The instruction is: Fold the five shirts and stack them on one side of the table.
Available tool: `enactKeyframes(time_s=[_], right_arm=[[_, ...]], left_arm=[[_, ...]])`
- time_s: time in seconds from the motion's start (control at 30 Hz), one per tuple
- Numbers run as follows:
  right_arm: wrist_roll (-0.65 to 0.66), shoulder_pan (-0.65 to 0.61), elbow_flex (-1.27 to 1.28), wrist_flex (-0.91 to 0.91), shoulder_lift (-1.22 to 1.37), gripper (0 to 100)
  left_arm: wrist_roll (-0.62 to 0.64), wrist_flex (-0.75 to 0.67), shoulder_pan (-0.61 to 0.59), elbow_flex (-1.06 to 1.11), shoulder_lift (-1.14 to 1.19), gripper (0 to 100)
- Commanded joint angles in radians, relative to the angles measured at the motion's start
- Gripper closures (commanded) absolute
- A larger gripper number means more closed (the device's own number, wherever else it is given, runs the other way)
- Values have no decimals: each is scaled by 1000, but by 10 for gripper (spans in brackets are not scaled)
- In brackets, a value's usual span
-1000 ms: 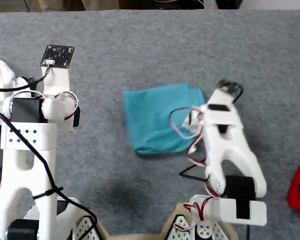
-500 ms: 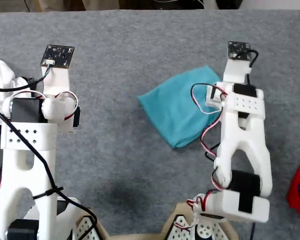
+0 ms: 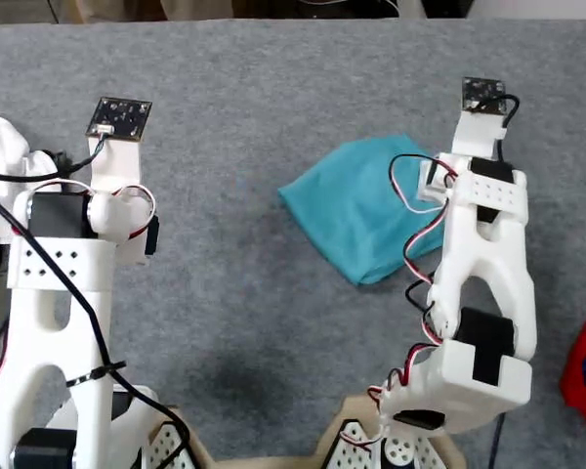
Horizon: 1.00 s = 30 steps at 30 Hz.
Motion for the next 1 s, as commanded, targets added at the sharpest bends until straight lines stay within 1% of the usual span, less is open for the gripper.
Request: enactKeyframes(time_s=[0.0, 0.13, 0.2, 0.27, 0.37, 0.67, 0.97], right_arm=[[-147, 10, -58, 43, -4, 616], [-384, 10, -58, 95, -4, 616], [-525, 8, -58, 120, -4, 616], [-643, 1, -58, 120, -1, 617], [-752, -21, -56, 98, 4, 617], [-910, -48, -50, -64, 27, 617], [-990, -47, -73, -81, 200, 617]], left_arm=[[-8, -12, -9, -5, -21, 980], [-8, -12, -9, -6, -21, 980], [-8, -12, -9, -6, -21, 980], [-8, -12, -8, -6, -21, 980], [-8, -12, -6, -6, -21, 980], [-6, -6, -9, -8, -22, 980], [-6, -5, -9, -8, -22, 980]])
